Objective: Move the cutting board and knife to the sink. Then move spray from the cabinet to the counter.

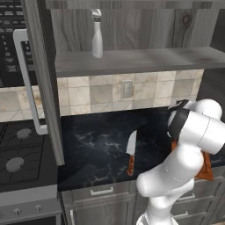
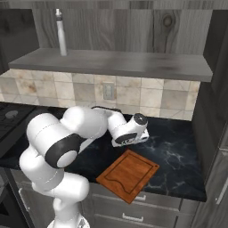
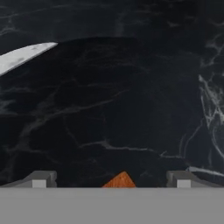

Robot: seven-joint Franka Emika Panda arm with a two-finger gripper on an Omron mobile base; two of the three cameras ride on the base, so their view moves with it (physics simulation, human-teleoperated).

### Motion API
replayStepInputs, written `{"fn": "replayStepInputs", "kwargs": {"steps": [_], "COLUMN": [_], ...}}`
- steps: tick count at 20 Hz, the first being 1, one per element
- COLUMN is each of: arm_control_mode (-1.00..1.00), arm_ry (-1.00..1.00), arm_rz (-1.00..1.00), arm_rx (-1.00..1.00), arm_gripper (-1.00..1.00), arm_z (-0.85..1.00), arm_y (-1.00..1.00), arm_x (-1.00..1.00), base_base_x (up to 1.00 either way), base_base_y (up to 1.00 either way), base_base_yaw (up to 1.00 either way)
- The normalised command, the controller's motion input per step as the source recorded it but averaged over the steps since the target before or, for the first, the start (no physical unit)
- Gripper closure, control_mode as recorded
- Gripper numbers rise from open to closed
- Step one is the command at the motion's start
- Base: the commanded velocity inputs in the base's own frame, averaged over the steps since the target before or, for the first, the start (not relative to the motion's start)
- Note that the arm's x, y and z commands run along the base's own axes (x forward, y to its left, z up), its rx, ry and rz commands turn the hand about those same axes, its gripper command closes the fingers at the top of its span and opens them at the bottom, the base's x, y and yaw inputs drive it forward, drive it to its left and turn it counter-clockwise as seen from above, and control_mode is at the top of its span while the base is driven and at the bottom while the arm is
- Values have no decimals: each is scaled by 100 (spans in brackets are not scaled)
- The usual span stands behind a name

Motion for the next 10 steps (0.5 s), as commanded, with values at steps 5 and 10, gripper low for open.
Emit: {"fn": "replayStepInputs", "kwargs": {"steps": [5,10], "arm_control_mode": [-100,-100], "arm_ry": [16,10], "arm_rz": [-10,-11], "arm_rx": [0,0], "arm_gripper": [-100,-100], "arm_z": [46,41], "arm_y": [-2,-11], "arm_x": [-16,-38], "base_base_x": [0,0], "base_base_y": [0,0], "base_base_yaw": [0,0]}}
